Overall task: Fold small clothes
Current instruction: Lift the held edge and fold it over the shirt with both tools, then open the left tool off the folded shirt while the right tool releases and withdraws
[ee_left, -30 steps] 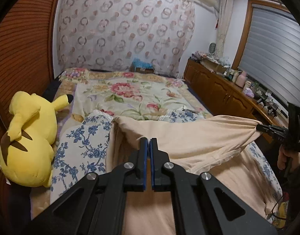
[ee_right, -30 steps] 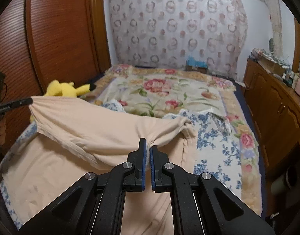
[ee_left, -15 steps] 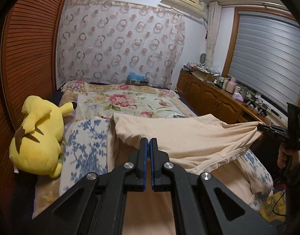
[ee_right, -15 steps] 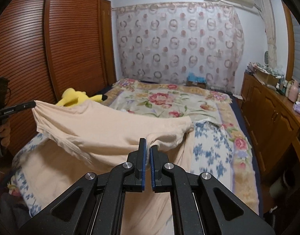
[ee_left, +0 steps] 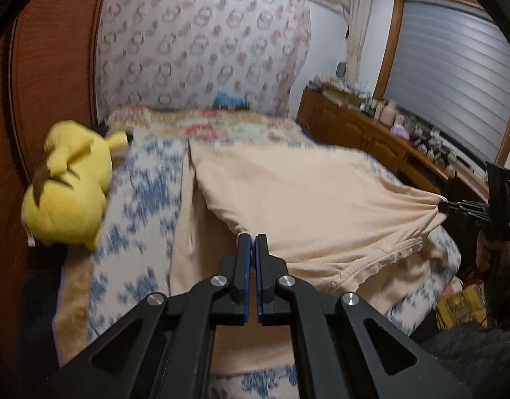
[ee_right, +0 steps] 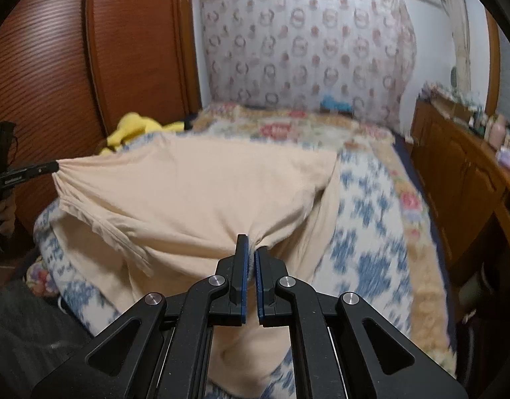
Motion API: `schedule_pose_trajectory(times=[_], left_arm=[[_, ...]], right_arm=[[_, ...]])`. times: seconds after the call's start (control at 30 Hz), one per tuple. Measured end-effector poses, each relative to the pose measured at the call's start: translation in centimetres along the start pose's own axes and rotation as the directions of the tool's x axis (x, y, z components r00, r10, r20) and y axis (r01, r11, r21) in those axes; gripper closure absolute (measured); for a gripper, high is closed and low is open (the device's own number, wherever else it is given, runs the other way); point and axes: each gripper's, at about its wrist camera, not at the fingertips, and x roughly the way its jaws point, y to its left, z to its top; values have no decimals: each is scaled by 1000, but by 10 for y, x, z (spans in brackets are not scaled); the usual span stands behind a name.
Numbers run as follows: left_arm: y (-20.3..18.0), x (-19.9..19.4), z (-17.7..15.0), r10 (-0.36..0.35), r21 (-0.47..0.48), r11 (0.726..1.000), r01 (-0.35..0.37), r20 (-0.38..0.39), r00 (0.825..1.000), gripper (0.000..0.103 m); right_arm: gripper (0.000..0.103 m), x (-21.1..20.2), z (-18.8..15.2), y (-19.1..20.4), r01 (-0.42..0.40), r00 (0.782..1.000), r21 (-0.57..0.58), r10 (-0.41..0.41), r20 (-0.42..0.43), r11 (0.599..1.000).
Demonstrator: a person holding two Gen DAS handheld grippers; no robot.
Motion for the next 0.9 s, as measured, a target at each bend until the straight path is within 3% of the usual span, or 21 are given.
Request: schedule_pose_trajectory(times=[0.3,0.5,0.6,0.67,0.8,0.9], left_arm=[[1,27,-36,25,-21,999,-28,-121,992,103],[-3,30,-41,19,-13,1000,-21,-152,988,102],[-4,29,-42,18,-12,1000,-20,-152,988,99],[-6,27,-41,14,-7,1000,-15,-149,989,94],[-6,24,-37,10,6,1000,-9,-152,988,65],[-7,23,-35,21,19,1000,-18,-147,989,54]], right_arm=[[100,25,-40,5,-8,991,53,15,-135,999],[84,20,-44,7,25,987,44,-17,-162,999],[66,16,-47,8,39,985,44,-31,-169,998],[65,14,-47,10,39,984,40,-32,-173,998],[65,9,-47,16,55,983,20,-51,-174,998],[64,6,-47,21,62,982,14,-58,-178,998]])
